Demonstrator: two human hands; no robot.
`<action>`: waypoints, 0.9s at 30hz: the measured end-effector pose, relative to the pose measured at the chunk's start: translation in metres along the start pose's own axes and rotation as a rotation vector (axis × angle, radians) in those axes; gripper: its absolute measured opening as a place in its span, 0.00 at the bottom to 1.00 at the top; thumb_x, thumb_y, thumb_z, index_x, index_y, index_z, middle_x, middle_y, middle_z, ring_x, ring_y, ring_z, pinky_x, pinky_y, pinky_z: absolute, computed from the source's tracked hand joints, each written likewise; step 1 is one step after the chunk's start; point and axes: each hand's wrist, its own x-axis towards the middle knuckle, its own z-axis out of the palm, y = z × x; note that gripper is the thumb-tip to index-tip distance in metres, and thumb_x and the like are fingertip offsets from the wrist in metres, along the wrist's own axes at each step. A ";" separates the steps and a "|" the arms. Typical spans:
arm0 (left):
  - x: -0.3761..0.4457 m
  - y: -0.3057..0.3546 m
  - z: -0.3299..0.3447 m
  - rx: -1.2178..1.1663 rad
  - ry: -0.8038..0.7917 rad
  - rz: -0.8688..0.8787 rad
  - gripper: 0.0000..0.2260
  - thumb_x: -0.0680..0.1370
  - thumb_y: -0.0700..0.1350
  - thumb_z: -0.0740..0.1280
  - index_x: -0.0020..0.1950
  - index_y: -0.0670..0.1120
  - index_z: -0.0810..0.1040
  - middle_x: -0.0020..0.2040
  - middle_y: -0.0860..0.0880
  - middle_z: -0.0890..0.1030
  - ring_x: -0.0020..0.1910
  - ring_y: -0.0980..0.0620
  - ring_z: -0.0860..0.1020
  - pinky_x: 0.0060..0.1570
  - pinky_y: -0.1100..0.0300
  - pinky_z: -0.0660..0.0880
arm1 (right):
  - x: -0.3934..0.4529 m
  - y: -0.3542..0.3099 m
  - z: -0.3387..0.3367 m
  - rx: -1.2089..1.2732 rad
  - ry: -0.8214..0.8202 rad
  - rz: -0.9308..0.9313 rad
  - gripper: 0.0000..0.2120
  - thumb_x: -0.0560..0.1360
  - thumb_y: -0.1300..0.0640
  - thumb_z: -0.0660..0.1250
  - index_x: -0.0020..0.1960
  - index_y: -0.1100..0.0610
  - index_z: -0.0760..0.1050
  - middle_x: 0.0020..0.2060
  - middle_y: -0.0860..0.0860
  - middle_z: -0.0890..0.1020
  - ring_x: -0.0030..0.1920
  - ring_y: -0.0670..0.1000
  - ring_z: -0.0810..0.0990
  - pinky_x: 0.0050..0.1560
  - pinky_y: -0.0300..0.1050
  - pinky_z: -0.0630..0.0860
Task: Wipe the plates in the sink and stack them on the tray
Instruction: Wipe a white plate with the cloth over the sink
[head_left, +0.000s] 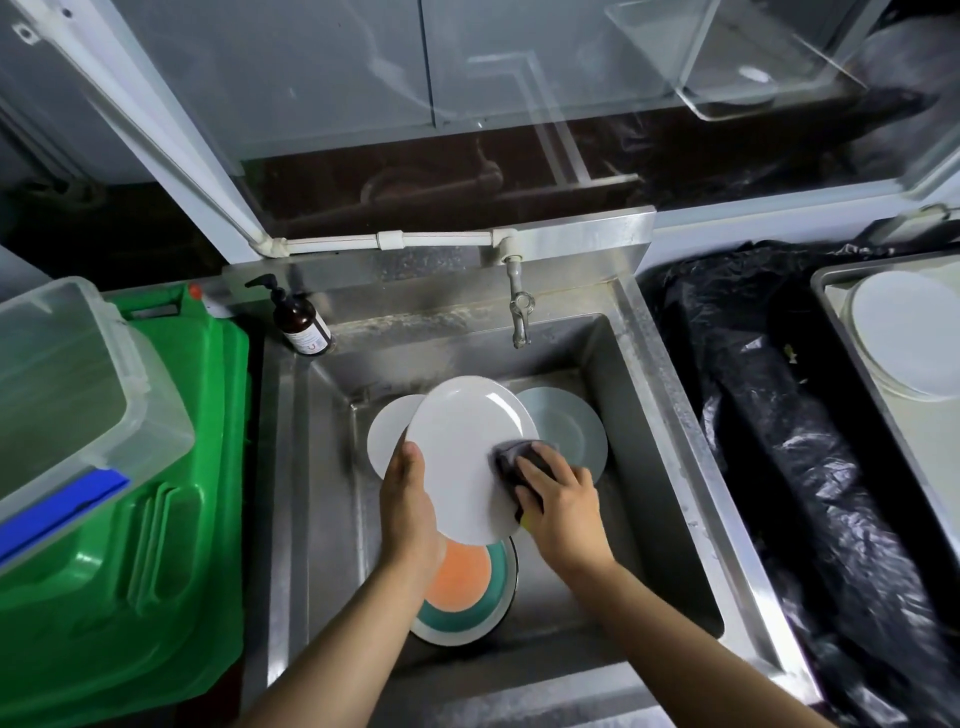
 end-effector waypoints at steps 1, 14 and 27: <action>0.000 0.000 0.001 -0.008 0.005 -0.002 0.17 0.81 0.59 0.63 0.67 0.56 0.80 0.65 0.50 0.82 0.66 0.44 0.79 0.68 0.37 0.73 | 0.000 0.000 0.000 -0.010 -0.009 0.033 0.14 0.78 0.55 0.68 0.63 0.49 0.79 0.69 0.48 0.74 0.50 0.59 0.74 0.50 0.58 0.78; 0.010 0.004 0.013 0.000 0.029 -0.011 0.14 0.86 0.53 0.57 0.68 0.52 0.77 0.66 0.49 0.81 0.65 0.46 0.79 0.67 0.43 0.75 | -0.011 0.009 -0.004 0.051 -0.124 -0.068 0.15 0.78 0.56 0.69 0.64 0.50 0.80 0.69 0.47 0.75 0.56 0.58 0.74 0.57 0.57 0.78; -0.014 -0.005 0.012 -0.091 -0.146 -0.368 0.22 0.85 0.57 0.56 0.63 0.42 0.80 0.54 0.41 0.86 0.51 0.46 0.86 0.52 0.52 0.78 | 0.024 -0.056 -0.003 0.019 -0.124 -0.287 0.19 0.78 0.48 0.56 0.63 0.46 0.80 0.70 0.47 0.75 0.55 0.61 0.75 0.52 0.57 0.76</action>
